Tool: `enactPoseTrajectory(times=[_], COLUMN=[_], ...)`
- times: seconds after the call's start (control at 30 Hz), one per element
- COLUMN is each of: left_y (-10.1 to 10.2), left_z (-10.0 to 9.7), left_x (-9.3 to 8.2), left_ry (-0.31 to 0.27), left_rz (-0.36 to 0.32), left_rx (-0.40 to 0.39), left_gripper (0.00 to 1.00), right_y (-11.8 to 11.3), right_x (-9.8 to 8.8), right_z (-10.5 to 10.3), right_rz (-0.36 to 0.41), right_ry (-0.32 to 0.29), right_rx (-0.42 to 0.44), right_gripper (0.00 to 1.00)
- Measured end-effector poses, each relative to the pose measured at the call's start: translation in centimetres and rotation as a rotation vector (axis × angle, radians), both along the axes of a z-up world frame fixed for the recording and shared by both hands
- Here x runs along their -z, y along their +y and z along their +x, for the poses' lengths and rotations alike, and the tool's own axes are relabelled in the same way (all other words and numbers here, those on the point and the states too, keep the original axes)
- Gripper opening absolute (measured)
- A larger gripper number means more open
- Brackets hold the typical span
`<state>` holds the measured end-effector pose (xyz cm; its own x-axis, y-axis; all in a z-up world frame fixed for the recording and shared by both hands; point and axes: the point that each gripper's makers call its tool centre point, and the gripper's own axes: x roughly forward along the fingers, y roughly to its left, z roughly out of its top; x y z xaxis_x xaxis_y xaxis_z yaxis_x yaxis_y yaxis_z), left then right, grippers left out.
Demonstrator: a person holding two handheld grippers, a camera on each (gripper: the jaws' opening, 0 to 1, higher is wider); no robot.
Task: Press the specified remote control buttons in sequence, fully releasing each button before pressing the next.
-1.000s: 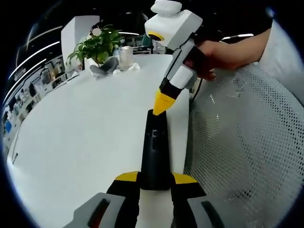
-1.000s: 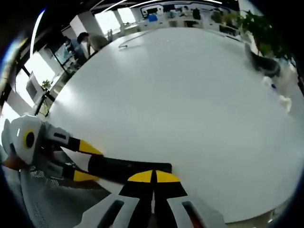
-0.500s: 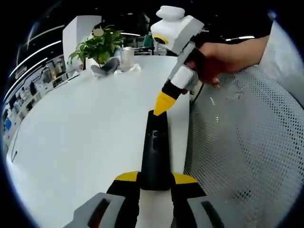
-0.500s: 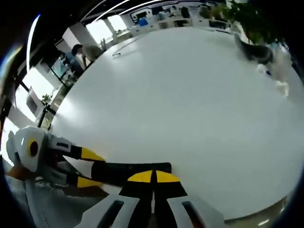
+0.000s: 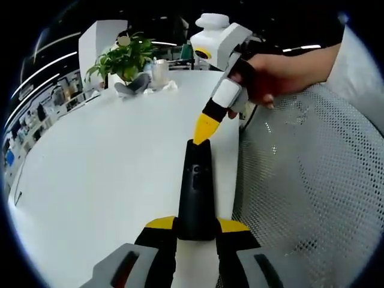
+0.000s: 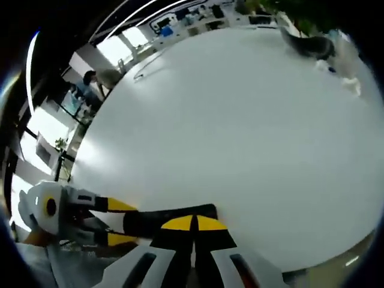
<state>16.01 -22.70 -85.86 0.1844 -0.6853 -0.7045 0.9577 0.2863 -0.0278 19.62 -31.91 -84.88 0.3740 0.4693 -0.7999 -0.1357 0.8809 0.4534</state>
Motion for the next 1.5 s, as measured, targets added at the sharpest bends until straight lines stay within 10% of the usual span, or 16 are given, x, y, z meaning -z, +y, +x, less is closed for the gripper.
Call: enactPoseTrajectory(times=[0.47, 1.5], left_y=[-0.1, -0.1], left_z=[0.1, 0.1], left_x=[0.0, 0.0], left_ry=[-0.009, -0.002], left_rz=[-0.001, -0.008], left_rx=[0.007, 0.003], left_gripper=[0.24, 0.24], right_y=[1.7, 1.6], right_x=[0.1, 0.1], right_z=[-0.6, -0.4], right_rz=[-0.041, -0.018], right_ry=[0.001, -0.013], right_rx=[-0.130, -0.086], right_gripper=[0.00, 0.00])
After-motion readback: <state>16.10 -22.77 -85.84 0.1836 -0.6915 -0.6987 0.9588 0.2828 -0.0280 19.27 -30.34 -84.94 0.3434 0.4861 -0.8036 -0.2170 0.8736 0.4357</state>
